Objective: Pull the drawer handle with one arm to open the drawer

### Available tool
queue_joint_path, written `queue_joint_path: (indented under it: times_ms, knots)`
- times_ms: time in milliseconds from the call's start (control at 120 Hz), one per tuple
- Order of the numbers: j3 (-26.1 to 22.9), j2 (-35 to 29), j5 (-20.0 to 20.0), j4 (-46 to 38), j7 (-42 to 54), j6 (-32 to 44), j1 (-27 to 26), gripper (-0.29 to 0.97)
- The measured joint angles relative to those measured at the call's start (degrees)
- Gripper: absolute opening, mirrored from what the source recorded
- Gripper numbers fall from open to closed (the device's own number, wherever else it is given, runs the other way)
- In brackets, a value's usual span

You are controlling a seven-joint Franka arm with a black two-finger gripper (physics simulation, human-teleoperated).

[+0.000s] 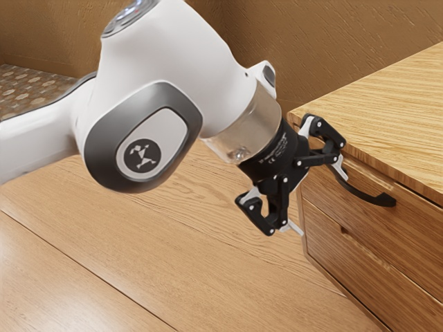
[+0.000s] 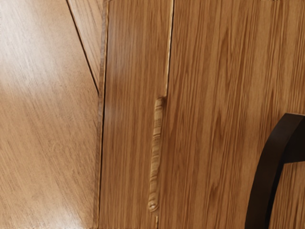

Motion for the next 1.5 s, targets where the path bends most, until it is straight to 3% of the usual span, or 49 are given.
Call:
queue_joint_path:
  times_ms: [375, 1100, 1500]
  knots:
    - [0.02, 1.64, -0.33, 0.14, -4.9, 0.73, -0.2, 0.68]
    - [-0.01, 3.29, -0.84, 0.14, -0.68, 1.04, -0.02, 0.68]
    - [0.39, 0.77, -0.69, -2.09, 0.85, 0.87, -0.34, 0.5]
